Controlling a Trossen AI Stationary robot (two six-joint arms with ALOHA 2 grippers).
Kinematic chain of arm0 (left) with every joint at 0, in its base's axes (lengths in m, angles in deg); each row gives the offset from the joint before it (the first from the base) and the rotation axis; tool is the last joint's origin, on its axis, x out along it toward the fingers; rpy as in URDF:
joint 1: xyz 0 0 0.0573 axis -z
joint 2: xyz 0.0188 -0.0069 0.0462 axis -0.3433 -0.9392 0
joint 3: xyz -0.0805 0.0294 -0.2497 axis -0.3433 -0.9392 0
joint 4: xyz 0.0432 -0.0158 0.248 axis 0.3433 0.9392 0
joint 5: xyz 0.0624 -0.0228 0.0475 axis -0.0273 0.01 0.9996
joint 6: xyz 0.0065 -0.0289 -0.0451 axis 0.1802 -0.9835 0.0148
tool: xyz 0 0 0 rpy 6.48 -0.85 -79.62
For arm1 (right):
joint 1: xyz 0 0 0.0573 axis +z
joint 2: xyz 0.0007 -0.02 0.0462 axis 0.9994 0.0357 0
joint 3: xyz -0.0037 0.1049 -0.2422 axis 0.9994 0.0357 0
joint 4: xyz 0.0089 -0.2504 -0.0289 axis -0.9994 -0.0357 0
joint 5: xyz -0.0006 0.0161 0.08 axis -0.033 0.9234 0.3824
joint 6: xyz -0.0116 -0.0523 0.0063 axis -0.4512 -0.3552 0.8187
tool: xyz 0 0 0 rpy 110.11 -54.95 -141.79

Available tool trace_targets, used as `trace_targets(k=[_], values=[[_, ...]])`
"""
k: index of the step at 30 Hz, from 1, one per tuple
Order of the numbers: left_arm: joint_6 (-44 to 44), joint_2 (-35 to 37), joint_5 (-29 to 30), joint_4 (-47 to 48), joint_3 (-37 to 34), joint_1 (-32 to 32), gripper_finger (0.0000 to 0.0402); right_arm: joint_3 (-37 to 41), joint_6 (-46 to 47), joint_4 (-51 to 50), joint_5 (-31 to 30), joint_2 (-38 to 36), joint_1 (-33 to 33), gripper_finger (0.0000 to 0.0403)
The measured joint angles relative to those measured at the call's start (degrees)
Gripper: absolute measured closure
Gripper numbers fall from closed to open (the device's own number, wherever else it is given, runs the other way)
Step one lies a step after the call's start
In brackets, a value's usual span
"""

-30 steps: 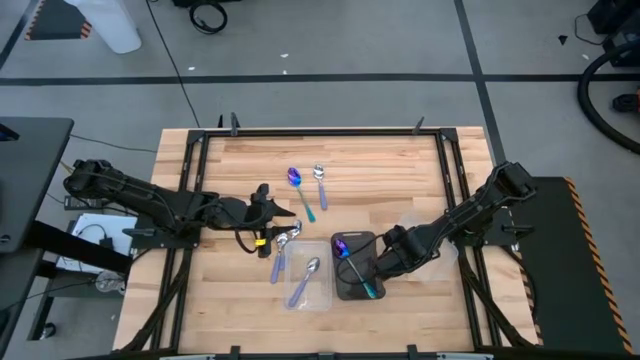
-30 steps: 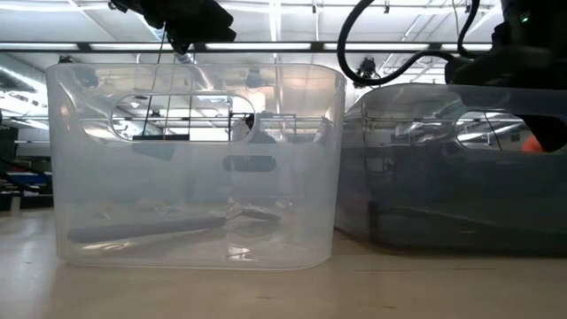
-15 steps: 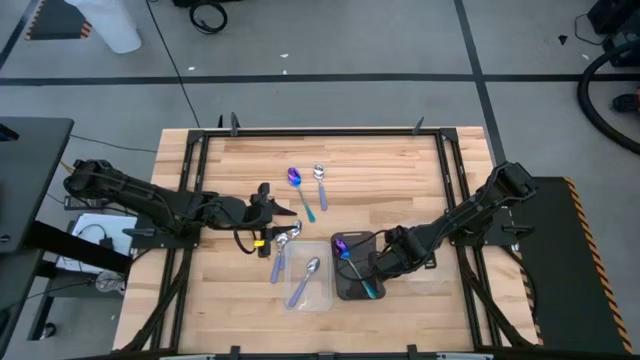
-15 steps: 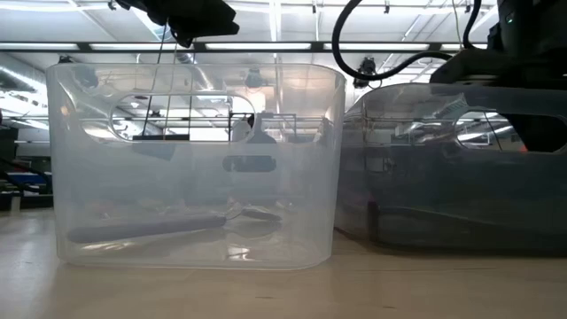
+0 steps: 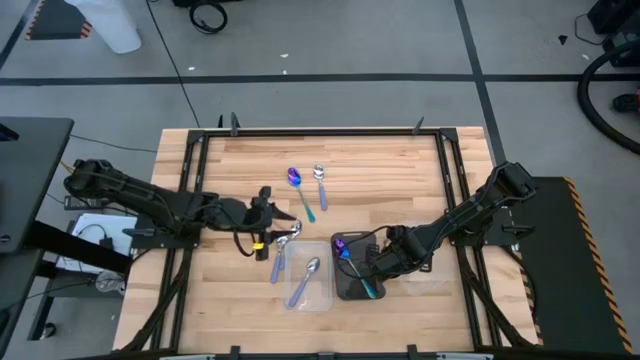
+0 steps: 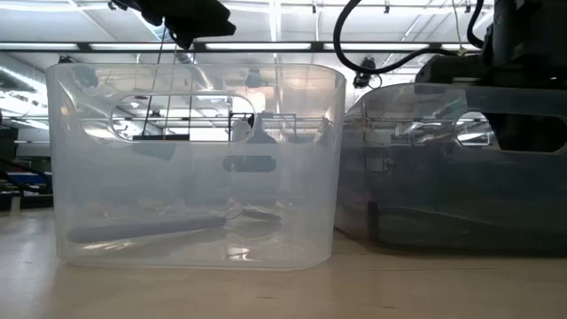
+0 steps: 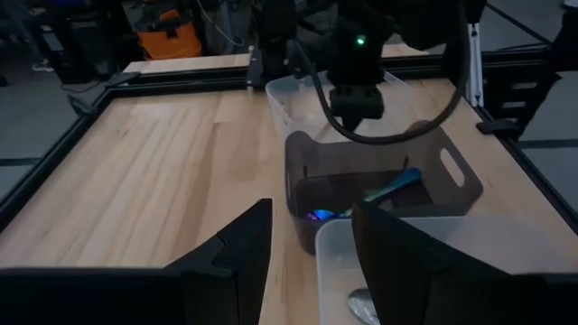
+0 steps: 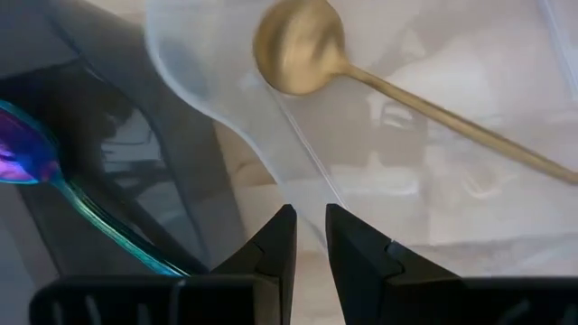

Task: Sort silverware by color (type)
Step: Adjust the right transparent bin, then put the gold spoon into the right transparent bin

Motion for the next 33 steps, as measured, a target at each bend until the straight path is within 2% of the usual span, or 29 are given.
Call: trace_targets(k=[9, 19, 25, 29, 33], values=[[1.2, 0.13, -0.09, 1.33, 0.0, 2.32, 0.024, 0.0, -6.06, 0.25, -3.82, 0.0, -0.02, 0.0324], [0.39, 0.15, -0.07, 3.86, 0.0, 2.41, 0.024, 0.0, -11.07, -0.78, 0.15, -0.02, 0.0, 0.0273], [-1.96, 0.17, -0.04, 5.68, 0.0, 3.08, 0.024, -0.25, -15.87, -3.23, -0.04, -1.58, -0.02, 0.0249], [-5.08, 0.17, 0.0, 9.37, 0.0, 4.65, 0.024, -3.92, -20.14, -9.83, -4.4, -3.4, 0.27, 0.0248], [-7.95, 0.17, 0.45, 12.29, 0.0, 5.52, 0.024, -9.42, -24.82, -18.36, -14.79, -4.09, 0.81, 0.0248]])
